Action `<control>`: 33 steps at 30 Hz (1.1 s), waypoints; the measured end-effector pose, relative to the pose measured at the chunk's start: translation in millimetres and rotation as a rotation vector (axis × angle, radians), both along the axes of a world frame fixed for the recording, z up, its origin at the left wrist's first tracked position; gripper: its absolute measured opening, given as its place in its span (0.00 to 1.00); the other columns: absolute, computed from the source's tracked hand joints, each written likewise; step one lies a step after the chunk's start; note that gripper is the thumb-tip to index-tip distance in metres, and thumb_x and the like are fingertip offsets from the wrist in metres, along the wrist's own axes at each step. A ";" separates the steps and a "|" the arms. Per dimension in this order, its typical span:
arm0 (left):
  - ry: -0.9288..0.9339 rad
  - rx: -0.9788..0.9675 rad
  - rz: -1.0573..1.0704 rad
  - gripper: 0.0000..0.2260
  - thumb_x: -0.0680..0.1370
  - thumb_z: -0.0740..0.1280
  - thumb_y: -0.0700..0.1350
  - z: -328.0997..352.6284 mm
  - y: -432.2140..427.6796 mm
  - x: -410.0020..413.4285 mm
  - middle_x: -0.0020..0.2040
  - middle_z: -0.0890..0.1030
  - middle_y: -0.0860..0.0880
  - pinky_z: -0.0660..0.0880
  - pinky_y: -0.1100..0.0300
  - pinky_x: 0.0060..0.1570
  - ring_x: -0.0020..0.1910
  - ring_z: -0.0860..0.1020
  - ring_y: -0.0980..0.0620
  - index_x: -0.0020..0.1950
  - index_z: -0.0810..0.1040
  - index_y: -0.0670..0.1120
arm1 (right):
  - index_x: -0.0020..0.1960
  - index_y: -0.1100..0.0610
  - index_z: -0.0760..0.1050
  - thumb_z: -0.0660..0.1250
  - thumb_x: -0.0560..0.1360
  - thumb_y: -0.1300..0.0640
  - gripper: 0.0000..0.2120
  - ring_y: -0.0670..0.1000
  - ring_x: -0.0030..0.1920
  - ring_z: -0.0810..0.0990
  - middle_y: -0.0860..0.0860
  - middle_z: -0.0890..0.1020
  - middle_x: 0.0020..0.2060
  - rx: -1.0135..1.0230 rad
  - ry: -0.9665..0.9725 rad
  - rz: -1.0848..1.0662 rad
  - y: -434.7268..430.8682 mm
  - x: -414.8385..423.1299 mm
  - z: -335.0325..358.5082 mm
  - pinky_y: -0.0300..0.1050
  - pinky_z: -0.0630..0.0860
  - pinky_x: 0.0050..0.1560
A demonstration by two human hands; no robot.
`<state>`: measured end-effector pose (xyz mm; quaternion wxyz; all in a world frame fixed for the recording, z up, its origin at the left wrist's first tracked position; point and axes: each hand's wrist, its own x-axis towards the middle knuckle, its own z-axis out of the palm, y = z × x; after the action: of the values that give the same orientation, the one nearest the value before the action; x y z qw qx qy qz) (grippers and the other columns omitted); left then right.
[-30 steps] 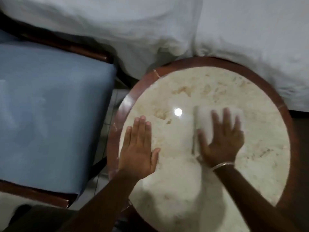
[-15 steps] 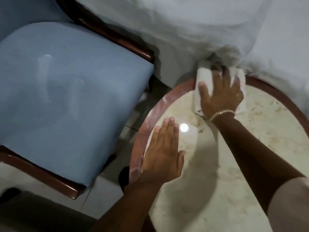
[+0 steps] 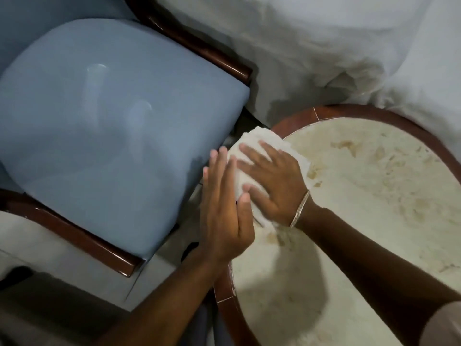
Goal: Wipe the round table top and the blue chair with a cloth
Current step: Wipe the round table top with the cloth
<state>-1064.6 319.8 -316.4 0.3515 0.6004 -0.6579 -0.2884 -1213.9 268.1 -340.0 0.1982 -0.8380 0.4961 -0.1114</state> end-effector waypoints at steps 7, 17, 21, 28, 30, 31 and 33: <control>-0.707 0.098 -0.381 0.33 0.77 0.50 0.70 -20.0 -65.2 -51.1 0.82 0.58 0.45 0.52 0.25 0.70 0.81 0.50 0.34 0.78 0.62 0.58 | 0.76 0.60 0.63 0.52 0.77 0.60 0.27 0.58 0.79 0.60 0.57 0.64 0.78 0.006 -0.118 -0.956 5.2 -75.3 -5.1 0.60 0.58 0.78; -0.757 0.097 -0.263 0.31 0.77 0.55 0.69 -19.3 35.2 -0.8 0.80 0.64 0.45 0.64 0.30 0.66 0.79 0.57 0.31 0.78 0.64 0.59 | 0.80 0.59 0.45 0.45 0.81 0.44 0.32 0.58 0.81 0.46 0.57 0.49 0.81 0.090 0.347 -0.755 55.6 -101.6 -17.8 0.63 0.48 0.78; -0.794 0.179 -0.152 0.32 0.77 0.53 0.69 -22.8 -29.5 -34.6 0.80 0.64 0.44 0.64 0.31 0.67 0.78 0.59 0.31 0.78 0.64 0.58 | 0.80 0.59 0.44 0.44 0.82 0.44 0.32 0.58 0.81 0.47 0.57 0.49 0.81 0.046 0.358 -0.756 58.9 -103.5 -21.5 0.62 0.47 0.79; -0.858 0.349 -0.419 0.35 0.74 0.60 0.67 10.0 216.3 14.3 0.81 0.56 0.41 0.66 0.27 0.63 0.76 0.56 0.25 0.79 0.62 0.56 | 0.80 0.58 0.43 0.43 0.82 0.43 0.32 0.57 0.81 0.45 0.56 0.48 0.82 0.050 0.344 -0.771 60.8 -104.7 -24.7 0.62 0.47 0.79; -0.835 0.363 -0.362 0.35 0.72 0.62 0.67 0.0 200.7 -2.9 0.81 0.60 0.43 0.65 0.27 0.64 0.77 0.58 0.28 0.78 0.64 0.56 | 0.81 0.57 0.43 0.43 0.82 0.43 0.32 0.56 0.81 0.44 0.56 0.47 0.82 0.059 0.323 -0.758 58.8 -107.0 -25.6 0.61 0.45 0.79; -0.833 0.379 -0.336 0.35 0.72 0.62 0.67 -1.7 189.2 -11.5 0.81 0.61 0.44 0.63 0.28 0.64 0.78 0.58 0.31 0.78 0.64 0.57 | 0.81 0.57 0.43 0.43 0.82 0.43 0.31 0.56 0.81 0.44 0.55 0.47 0.82 0.071 0.297 -0.751 57.4 -108.7 -26.0 0.61 0.44 0.79; -0.835 0.380 -0.337 0.35 0.72 0.62 0.67 -1.1 177.0 -20.2 0.81 0.62 0.46 0.62 0.29 0.63 0.78 0.60 0.34 0.78 0.64 0.58 | 0.81 0.55 0.45 0.44 0.82 0.43 0.31 0.55 0.81 0.45 0.54 0.48 0.82 0.087 0.226 -0.762 63.9 -112.8 -26.6 0.61 0.45 0.79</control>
<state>-1084.8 496.8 -317.4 -0.1096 0.6033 -0.7665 -0.1910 -1326.7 332.0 -366.6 0.1220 -0.5917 0.7944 -0.0632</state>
